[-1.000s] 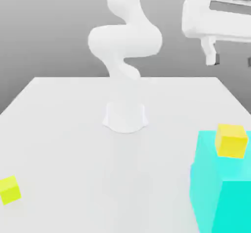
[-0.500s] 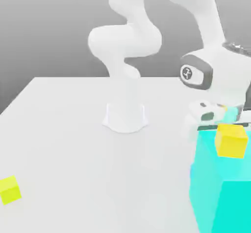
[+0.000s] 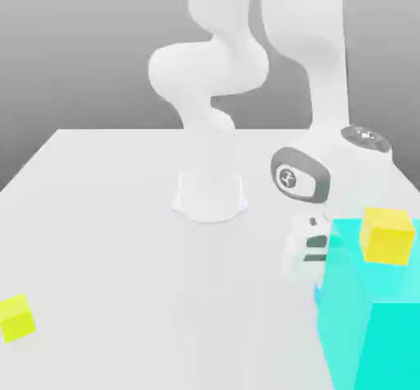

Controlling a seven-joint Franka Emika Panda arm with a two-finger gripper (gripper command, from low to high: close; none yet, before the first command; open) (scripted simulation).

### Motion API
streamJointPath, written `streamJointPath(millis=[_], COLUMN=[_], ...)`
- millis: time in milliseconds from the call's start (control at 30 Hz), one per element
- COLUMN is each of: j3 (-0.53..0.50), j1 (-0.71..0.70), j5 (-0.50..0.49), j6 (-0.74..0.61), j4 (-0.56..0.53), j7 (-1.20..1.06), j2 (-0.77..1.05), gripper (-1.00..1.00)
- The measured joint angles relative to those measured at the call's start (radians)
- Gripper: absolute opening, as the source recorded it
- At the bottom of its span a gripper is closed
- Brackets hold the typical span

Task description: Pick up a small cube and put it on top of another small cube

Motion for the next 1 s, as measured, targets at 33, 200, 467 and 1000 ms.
streamJointPath(millis=[33, 200, 467, 1000], j3=[0.032, 0.110, 0.189, 0.008], j1=[-0.023, -0.052, 0.063, -0.020], j5=[0.036, 0.180, 0.303, 0.348], j6=[-0.024, -0.145, -0.264, -0.889], j4=[-0.008, -0.040, 0.019, 0.478], j7=[-0.028, -0.195, -0.538, -0.989], j2=[-0.033, -0.185, -0.287, -0.431], gripper=[-1.00, -1.00, -1.00, -1.00])
